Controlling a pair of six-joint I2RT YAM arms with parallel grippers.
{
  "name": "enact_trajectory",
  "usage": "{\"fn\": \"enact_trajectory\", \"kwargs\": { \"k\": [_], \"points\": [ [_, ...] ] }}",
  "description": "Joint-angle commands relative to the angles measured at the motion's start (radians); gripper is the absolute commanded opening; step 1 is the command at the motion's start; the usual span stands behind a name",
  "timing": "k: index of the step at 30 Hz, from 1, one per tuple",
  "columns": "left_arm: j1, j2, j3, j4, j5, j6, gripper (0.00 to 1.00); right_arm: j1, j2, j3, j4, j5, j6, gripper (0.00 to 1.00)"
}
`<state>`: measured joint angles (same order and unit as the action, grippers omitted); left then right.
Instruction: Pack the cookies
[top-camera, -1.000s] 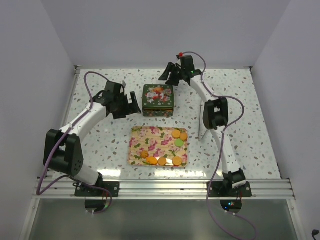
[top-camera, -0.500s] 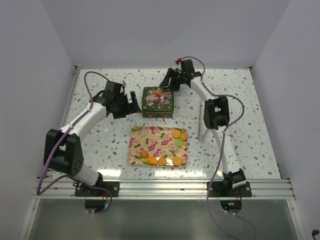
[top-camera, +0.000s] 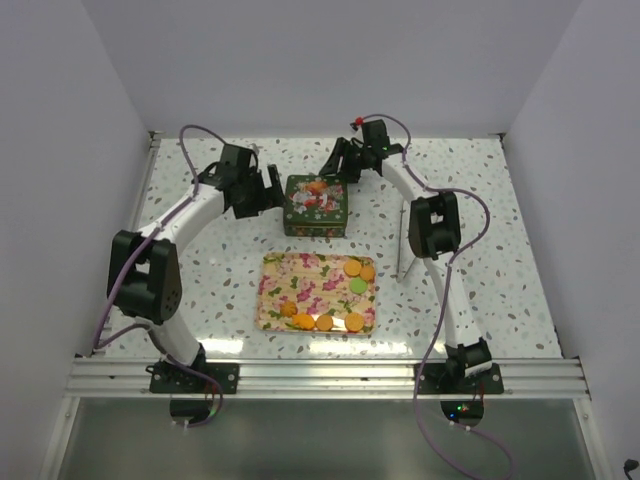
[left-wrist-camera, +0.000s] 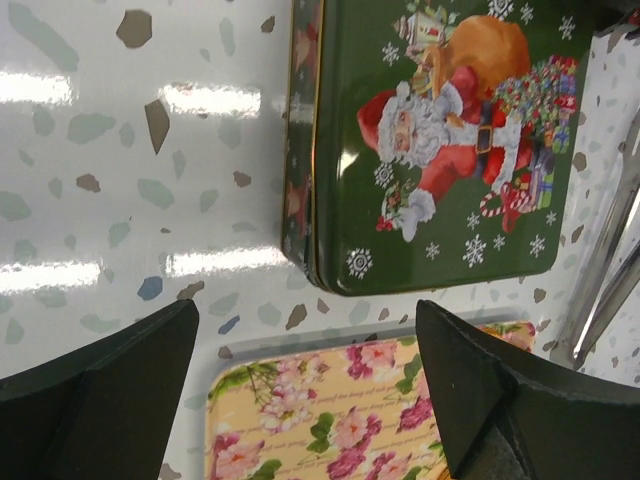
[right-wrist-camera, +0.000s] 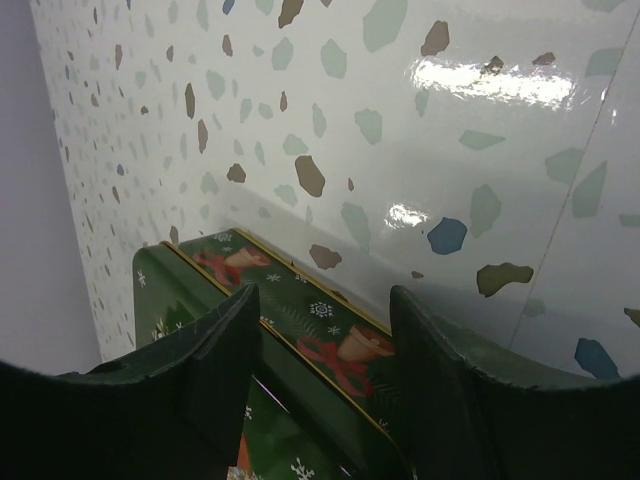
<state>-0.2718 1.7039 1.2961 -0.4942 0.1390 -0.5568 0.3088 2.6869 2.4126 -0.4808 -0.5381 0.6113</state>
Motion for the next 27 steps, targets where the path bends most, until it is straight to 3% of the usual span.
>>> {"fn": "enact_trajectory", "kwargs": {
  "k": [1, 5, 8, 11, 15, 18, 23, 27],
  "points": [
    [-0.010, 0.040, 0.089, 0.049, 0.027, 0.011, 0.95, 0.009, -0.101, -0.023, 0.001, -0.025, -0.016, 0.58],
    [-0.020, 0.068, 0.126, 0.084, 0.075, 0.008, 0.85, 0.010, -0.114, -0.049, 0.005, -0.019, -0.018, 0.57],
    [-0.041, 0.083, 0.147, 0.114, 0.109, 0.008, 0.68, 0.012, -0.119, -0.064, 0.007, -0.014, -0.015, 0.57],
    [-0.069, 0.105, 0.166, 0.158, 0.177, 0.006, 0.50, 0.012, -0.119, -0.073, 0.010, -0.011, -0.015, 0.57],
    [-0.104, 0.122, 0.170, 0.195, 0.214, 0.000, 0.12, 0.013, -0.119, -0.076, 0.008, -0.007, -0.012, 0.57],
    [-0.113, 0.134, 0.170, 0.220, 0.235, -0.009, 0.01, 0.013, -0.118, -0.078, 0.005, -0.002, -0.012, 0.56],
    [-0.118, 0.171, 0.157, 0.234, 0.254, -0.020, 0.00, 0.013, -0.116, -0.087, 0.002, 0.004, -0.013, 0.56],
    [-0.129, 0.224, 0.053, 0.236, 0.240, -0.009, 0.00, 0.016, -0.122, -0.104, 0.004, 0.009, -0.013, 0.56]
  ]
}}
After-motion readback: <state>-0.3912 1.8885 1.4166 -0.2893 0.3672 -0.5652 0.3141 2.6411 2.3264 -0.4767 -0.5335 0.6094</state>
